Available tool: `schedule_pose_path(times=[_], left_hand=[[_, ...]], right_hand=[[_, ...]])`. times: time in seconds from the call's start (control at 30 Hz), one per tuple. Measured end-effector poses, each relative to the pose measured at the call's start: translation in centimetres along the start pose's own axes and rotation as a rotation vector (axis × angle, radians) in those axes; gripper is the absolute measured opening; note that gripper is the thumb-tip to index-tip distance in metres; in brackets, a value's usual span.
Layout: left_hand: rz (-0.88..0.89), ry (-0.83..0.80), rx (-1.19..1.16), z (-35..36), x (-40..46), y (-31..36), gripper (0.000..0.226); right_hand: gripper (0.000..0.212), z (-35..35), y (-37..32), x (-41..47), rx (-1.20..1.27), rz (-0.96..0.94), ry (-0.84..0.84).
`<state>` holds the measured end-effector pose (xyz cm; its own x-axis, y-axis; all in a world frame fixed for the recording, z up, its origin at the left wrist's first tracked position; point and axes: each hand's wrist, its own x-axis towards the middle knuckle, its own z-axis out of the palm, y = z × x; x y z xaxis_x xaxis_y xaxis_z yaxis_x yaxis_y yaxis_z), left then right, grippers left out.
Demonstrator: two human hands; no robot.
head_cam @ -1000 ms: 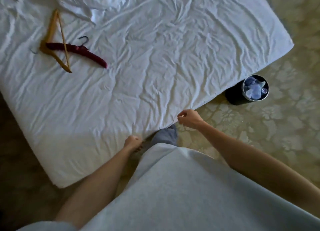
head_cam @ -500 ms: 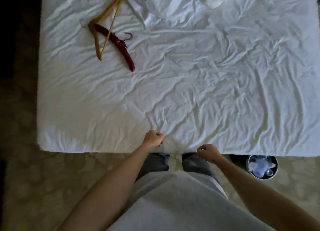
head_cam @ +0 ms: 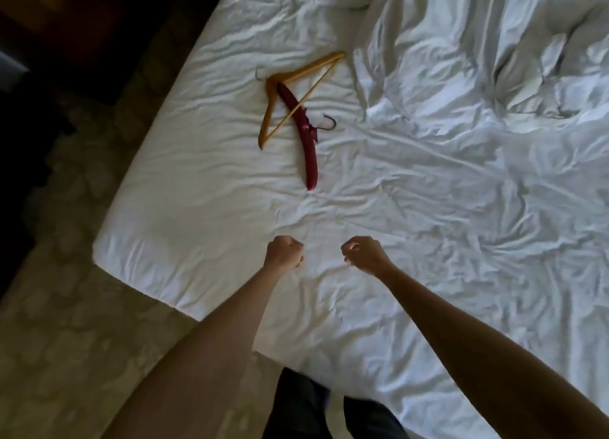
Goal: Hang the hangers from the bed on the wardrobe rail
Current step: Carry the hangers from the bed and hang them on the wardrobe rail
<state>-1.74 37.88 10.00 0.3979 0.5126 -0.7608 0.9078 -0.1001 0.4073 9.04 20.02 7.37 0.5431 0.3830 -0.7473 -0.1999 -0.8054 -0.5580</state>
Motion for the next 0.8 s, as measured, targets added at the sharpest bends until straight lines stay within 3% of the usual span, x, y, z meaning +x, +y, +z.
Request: schedule_pose_path(times=[0.2,0.33,0.43,0.57,0.7,0.8], left_hand=[[0.053,0.102,0.035,-6.8,13.7,8.6,0.022],[0.051,0.197,0.078,-9.6,22.3,12.4,0.041],[0.047,0.33,0.096,-10.2,27.9,14.0,0.048],[0.086,0.55,0.248,-10.1,33.9,14.9,0.04],[0.098,0.558,0.308,-10.1,37.8,15.0,0.049],[0.166,0.483,0.238,-10.8,39.8,15.2,0.04]], right_hand=[[0.014,-2.5,-8.5,13.1,-0.013,-0.06,0.079],[0.019,-2.7,-11.4,20.5,-0.061,-0.082,0.076],[0.019,-1.9,-12.2,25.2,-0.093,-0.084,0.121],[0.034,0.0,-12.6,30.1,-0.097,-0.04,0.206],[0.045,2.2,-12.7,31.8,-0.113,-0.019,0.288],[0.024,2.3,-13.0,32.3,-0.171,0.001,0.284]])
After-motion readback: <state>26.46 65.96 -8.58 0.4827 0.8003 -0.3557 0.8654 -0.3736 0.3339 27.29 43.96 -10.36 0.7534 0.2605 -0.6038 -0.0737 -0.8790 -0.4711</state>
